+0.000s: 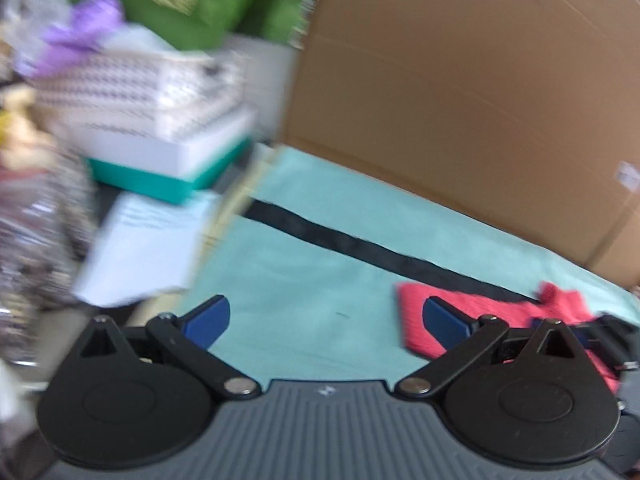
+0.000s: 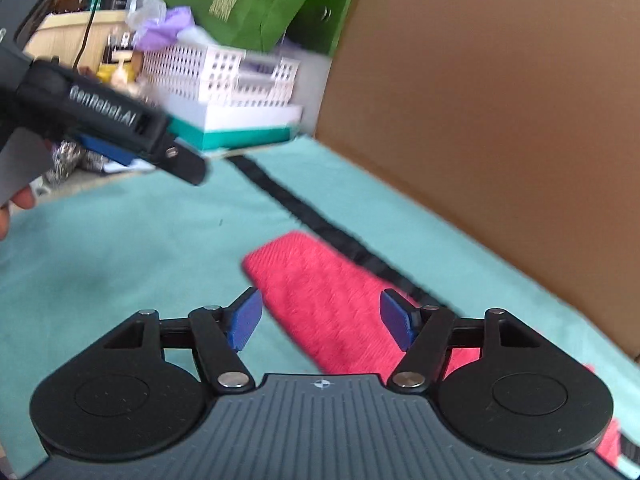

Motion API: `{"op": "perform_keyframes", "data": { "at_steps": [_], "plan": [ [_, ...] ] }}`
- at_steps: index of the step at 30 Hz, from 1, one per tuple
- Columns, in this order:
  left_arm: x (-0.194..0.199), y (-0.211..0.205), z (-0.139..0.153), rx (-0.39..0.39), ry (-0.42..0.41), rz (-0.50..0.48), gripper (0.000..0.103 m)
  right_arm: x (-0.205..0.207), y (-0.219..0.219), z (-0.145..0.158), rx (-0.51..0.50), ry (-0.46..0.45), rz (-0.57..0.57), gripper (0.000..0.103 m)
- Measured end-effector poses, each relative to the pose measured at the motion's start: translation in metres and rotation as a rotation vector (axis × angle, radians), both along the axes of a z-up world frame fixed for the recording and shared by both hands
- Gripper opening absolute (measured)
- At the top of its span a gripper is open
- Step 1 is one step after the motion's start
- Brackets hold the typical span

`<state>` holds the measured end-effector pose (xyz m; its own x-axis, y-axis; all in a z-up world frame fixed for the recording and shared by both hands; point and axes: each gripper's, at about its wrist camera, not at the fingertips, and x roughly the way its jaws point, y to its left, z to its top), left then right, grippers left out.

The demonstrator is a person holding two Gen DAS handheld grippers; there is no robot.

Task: Fold clothes
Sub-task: 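Move the left gripper toward the end of the folded sweater strip, then grasp the end of the folded sweater with the left gripper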

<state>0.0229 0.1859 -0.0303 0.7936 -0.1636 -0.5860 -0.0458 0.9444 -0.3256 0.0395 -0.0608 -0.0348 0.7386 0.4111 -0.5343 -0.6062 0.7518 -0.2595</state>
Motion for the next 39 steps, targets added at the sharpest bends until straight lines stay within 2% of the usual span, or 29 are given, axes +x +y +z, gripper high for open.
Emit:
{"op": "perform_keyframes", "data": {
  "at_steps": [2, 3, 4, 6, 9, 12, 16, 20, 22, 26, 29, 31, 33, 34, 36, 39],
  "plan": [
    [0.010, -0.006, -0.009, -0.014, 0.033, -0.026, 0.102, 0.006, -0.004, -0.004, -0.007, 0.010, -0.024, 0.067],
    [0.013, -0.007, -0.012, -0.020, 0.038, -0.025, 0.102, 0.007, -0.006, -0.005, -0.008, 0.018, -0.030, 0.063],
    [0.012, -0.006, -0.012, -0.032, 0.031, -0.022, 0.102, 0.008, -0.005, -0.005, -0.010, 0.027, -0.024, 0.059],
    [0.009, -0.003, -0.012, -0.050, 0.014, -0.016, 0.102, 0.007, 0.002, -0.009, -0.029, 0.030, 0.001, 0.058],
    [0.006, 0.000, -0.011, -0.058, 0.012, -0.017, 0.102, 0.005, 0.023, -0.013, -0.091, -0.010, 0.057, 0.056],
    [0.015, -0.005, -0.017, -0.104, 0.042, -0.090, 0.102, 0.001, 0.025, -0.013, -0.131, -0.048, 0.060, 0.056],
    [0.027, -0.024, -0.020, -0.096, 0.050, -0.169, 0.102, 0.000, 0.000, -0.008, -0.087, -0.040, -0.007, 0.056],
    [0.039, -0.039, -0.023, -0.145, 0.044, -0.257, 0.102, -0.003, -0.028, -0.004, -0.020, -0.036, -0.087, 0.056],
    [0.043, -0.046, -0.024, -0.148, 0.033, -0.271, 0.102, -0.004, -0.040, -0.004, 0.003, -0.020, -0.124, 0.056],
    [0.053, -0.050, -0.029, -0.253, 0.028, -0.316, 0.102, -0.005, -0.061, -0.003, 0.047, -0.008, -0.171, 0.056],
    [0.057, -0.053, -0.033, -0.309, 0.012, -0.320, 0.100, -0.003, -0.072, -0.001, 0.080, -0.001, -0.205, 0.051],
    [0.058, -0.051, -0.035, -0.347, 0.011, -0.312, 0.091, -0.001, -0.078, 0.001, 0.104, 0.007, -0.229, 0.038],
    [0.060, -0.047, -0.039, -0.384, 0.019, -0.301, 0.066, 0.003, -0.084, 0.001, 0.138, 0.030, -0.247, 0.032],
    [0.060, -0.045, -0.040, -0.401, 0.021, -0.296, 0.057, 0.004, -0.086, 0.001, 0.155, 0.041, -0.256, 0.027],
    [0.060, -0.041, -0.044, -0.437, 0.025, -0.285, 0.026, 0.004, -0.089, 0.000, 0.173, 0.053, -0.266, 0.017],
    [0.060, -0.044, -0.043, -0.471, 0.016, -0.296, 0.017, 0.006, -0.086, -0.002, 0.159, 0.053, -0.271, 0.008]
  ]
}}
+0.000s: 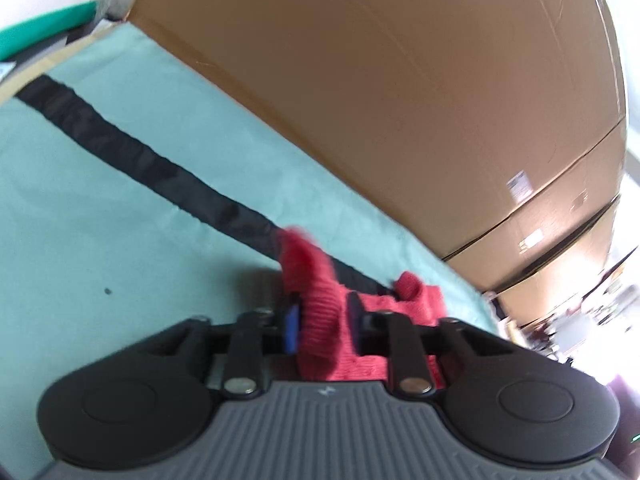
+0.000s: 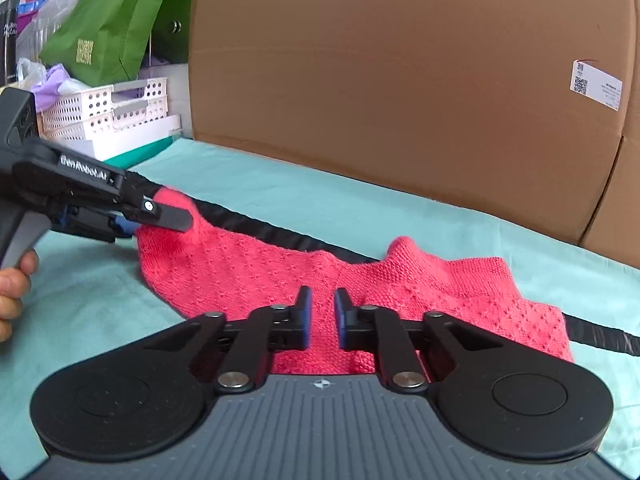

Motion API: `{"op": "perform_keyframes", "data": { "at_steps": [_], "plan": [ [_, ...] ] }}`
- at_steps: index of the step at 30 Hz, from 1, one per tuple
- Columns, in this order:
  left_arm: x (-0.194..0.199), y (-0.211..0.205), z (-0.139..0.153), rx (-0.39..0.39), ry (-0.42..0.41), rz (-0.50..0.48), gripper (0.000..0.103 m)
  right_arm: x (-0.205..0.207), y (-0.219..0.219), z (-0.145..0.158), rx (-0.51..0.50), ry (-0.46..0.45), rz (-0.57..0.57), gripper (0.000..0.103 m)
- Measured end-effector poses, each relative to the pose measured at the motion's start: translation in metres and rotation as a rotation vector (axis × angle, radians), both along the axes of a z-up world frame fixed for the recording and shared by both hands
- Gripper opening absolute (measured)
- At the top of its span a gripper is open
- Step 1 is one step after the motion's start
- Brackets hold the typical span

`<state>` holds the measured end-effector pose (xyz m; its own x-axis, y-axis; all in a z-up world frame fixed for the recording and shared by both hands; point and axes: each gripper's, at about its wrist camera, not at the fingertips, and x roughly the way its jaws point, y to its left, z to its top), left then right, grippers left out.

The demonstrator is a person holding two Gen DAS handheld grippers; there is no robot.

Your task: Fold clothes

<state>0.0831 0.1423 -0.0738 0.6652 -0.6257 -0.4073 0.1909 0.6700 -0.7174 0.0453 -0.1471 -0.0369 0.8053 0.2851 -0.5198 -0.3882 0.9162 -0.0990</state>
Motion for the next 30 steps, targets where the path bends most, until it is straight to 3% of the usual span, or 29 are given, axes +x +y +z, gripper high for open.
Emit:
{"op": "perform_keyframes", "data": {
  "at_steps": [4, 9, 13, 21, 24, 26, 27, 30],
  "plan": [
    [0.002, -0.011, 0.003, -0.018, -0.010, -0.023, 0.012, -0.004, -0.003, 0.001, -0.013, -0.015, -0.006, 0.004],
    [0.000, -0.014, 0.004, 0.048, 0.004, 0.023, 0.009, -0.008, -0.019, 0.009, 0.011, -0.031, -0.039, 0.004],
    [-0.007, -0.008, 0.018, -0.026, -0.035, 0.015, 0.008, -0.012, -0.028, 0.010, 0.008, -0.042, -0.045, 0.004],
    [0.007, -0.062, 0.063, -0.196, -0.089, -0.167, 0.000, -0.014, -0.077, 0.018, 0.067, -0.039, -0.147, 0.004],
    [0.017, -0.097, 0.073, -0.173, -0.103, -0.230, 0.000, -0.013, -0.097, 0.020, 0.080, -0.024, -0.167, 0.004],
    [0.017, -0.109, 0.073, -0.161, -0.103, -0.247, 0.000, -0.011, -0.105, 0.019, 0.101, 0.019, -0.123, 0.004],
    [0.015, -0.111, 0.072, -0.153, -0.105, -0.245, 0.000, -0.012, -0.106, 0.019, 0.136, 0.044, -0.085, 0.007],
    [0.005, -0.103, 0.067, -0.107, -0.120, -0.210, 0.000, -0.006, -0.101, 0.015, 0.332, 0.165, 0.047, 0.035]
  ]
}}
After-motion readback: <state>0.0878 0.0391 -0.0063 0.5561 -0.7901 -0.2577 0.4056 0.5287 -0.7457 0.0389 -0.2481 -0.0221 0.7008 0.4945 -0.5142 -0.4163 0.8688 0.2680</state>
